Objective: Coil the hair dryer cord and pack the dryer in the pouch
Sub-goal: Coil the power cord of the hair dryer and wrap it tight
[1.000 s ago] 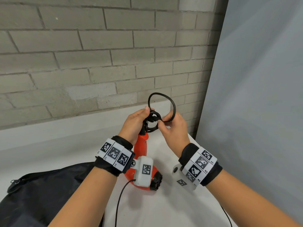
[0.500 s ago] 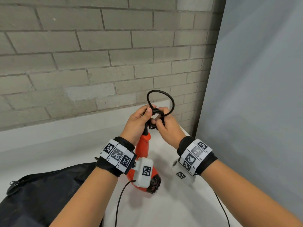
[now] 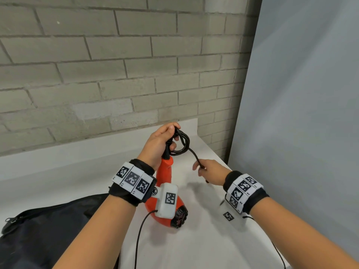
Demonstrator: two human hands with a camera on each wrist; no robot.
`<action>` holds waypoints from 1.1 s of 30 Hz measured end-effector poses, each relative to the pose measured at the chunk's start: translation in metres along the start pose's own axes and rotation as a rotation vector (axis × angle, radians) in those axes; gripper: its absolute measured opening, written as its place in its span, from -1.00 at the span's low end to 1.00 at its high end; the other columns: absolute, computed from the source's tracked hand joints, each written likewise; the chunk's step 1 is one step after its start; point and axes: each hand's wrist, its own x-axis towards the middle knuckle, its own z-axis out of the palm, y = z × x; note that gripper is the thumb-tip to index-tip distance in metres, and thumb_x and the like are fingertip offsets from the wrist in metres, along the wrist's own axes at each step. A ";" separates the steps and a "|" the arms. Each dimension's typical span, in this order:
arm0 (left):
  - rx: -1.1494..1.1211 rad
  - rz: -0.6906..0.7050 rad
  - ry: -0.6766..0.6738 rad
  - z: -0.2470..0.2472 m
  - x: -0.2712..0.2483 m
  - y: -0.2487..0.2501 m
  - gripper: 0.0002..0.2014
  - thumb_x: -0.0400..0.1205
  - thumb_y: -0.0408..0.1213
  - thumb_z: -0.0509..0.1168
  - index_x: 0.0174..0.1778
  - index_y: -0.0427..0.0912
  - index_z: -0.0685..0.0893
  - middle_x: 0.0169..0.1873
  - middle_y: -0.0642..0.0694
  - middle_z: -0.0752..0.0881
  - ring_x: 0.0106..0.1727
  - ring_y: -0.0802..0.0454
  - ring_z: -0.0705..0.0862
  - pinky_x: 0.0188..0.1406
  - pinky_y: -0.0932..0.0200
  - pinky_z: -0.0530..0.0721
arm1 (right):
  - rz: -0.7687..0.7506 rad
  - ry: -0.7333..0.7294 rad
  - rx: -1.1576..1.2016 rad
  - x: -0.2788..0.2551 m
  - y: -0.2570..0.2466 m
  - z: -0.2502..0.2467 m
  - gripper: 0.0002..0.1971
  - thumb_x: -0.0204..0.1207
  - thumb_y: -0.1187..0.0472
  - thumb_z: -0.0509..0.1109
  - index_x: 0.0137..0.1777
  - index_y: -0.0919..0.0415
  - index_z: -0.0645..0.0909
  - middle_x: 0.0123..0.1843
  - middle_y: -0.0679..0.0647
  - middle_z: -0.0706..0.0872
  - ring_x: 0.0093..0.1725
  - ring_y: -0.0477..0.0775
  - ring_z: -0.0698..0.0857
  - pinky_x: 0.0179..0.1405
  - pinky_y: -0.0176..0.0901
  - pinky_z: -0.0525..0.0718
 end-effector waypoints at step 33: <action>0.526 0.211 0.052 0.009 0.000 -0.013 -0.89 0.59 -0.29 0.27 -0.04 -0.01 0.66 -0.20 0.14 0.68 -0.18 0.42 0.62 -0.18 0.68 0.46 | -0.546 0.763 0.074 -0.033 -0.055 -0.074 -0.81 0.56 0.15 0.22 -0.09 0.22 0.63 -0.33 -0.06 0.60 -0.33 -0.10 0.56 -0.28 -0.20 0.53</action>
